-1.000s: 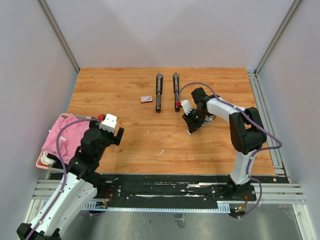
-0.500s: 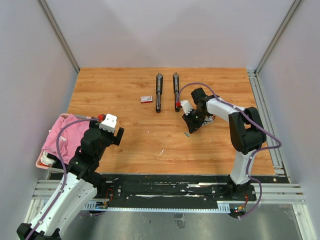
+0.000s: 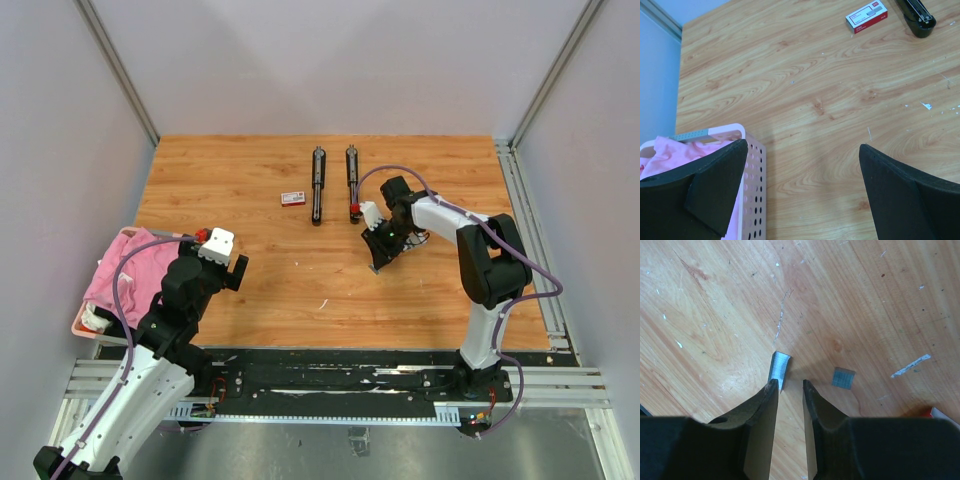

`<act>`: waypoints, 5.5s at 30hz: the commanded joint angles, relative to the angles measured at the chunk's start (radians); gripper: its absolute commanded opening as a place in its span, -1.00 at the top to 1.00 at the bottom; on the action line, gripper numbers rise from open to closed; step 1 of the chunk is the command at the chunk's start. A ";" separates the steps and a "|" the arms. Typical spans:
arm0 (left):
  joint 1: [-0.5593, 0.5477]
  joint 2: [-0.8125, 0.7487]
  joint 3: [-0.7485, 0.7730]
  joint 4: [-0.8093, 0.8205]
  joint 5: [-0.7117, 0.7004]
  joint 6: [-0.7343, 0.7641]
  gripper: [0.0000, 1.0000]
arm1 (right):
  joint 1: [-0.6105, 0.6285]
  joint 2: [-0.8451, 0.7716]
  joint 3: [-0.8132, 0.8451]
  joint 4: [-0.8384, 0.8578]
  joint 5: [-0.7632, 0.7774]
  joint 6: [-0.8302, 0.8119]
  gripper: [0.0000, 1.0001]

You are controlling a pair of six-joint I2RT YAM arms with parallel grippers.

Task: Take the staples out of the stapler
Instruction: Pick up the staple from the center of the board, then place the staple in the staple box.

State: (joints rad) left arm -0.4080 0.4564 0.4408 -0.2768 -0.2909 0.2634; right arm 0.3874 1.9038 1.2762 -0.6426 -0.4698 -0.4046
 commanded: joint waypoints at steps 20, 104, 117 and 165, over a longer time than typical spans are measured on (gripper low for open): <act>0.006 -0.001 -0.011 0.034 -0.005 0.010 -0.96 | 0.060 0.036 0.013 -0.008 0.093 0.013 0.52; 0.006 0.004 -0.014 0.039 0.004 0.009 -0.96 | -0.220 -0.079 -0.046 0.169 0.364 0.104 0.99; 0.006 0.002 -0.015 0.040 0.004 0.011 -0.96 | -0.220 -0.049 -0.042 0.170 0.360 0.110 0.99; 0.006 0.005 -0.019 0.041 0.001 0.012 -0.96 | -0.198 -0.083 -0.037 0.200 0.336 0.152 0.85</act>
State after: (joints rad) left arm -0.4080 0.4610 0.4297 -0.2703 -0.2909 0.2661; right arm 0.1829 1.8610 1.2346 -0.4629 -0.1299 -0.2726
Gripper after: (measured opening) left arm 0.980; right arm 0.076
